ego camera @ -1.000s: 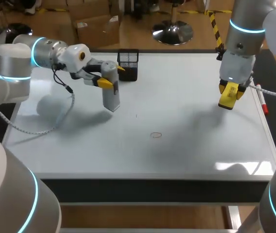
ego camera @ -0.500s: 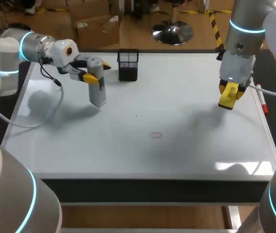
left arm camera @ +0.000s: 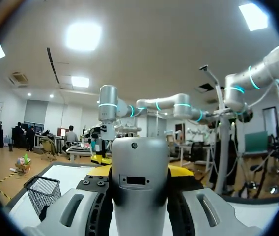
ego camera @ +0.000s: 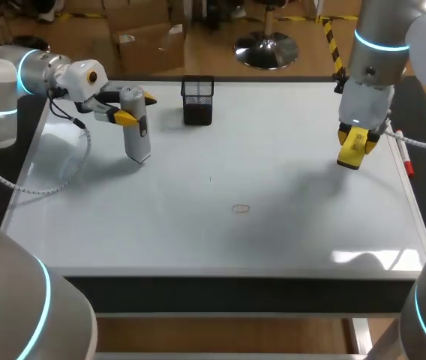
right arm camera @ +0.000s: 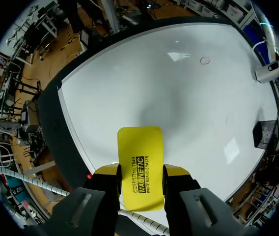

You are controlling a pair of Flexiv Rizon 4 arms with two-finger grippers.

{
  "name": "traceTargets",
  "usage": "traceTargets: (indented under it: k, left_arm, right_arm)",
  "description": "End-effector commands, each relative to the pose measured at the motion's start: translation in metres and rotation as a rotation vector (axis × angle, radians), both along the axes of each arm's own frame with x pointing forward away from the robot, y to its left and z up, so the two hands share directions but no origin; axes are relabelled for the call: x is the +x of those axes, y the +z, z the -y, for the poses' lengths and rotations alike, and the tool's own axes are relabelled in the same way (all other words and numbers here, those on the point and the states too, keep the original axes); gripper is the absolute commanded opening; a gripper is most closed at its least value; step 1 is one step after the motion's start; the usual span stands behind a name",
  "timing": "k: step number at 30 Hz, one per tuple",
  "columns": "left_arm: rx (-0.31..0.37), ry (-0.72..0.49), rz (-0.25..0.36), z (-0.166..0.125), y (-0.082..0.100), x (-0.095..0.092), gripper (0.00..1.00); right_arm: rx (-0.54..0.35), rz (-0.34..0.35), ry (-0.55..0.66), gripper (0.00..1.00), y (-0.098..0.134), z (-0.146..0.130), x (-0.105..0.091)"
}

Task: Pick up the inspection probe, press it on each red-marked spot on the whiteboard one by one, put down the probe, pick up the eraser, and wipe off all the red marks.

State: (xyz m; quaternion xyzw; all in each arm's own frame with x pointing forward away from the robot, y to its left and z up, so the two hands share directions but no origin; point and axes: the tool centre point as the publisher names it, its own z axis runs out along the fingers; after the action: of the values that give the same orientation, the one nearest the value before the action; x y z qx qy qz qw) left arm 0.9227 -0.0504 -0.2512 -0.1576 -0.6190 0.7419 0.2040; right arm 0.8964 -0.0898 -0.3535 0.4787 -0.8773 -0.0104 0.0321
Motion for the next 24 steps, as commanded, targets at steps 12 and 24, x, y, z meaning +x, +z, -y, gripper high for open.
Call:
traceTargets:
  k: [12, 24]
  left_arm:
    - [0.0, -0.004, -0.001, 0.0, 0.0, 0.001, 0.0]
    - [0.0, -0.004, -0.001, 0.0, 0.0, 0.001, 0.0]
  right_arm:
    - [-0.003, 0.0, 0.002, 0.0, 0.001, 0.001, 0.0]
    - [-0.055, -0.008, 0.136, 0.0, -0.002, -0.068, -0.043]
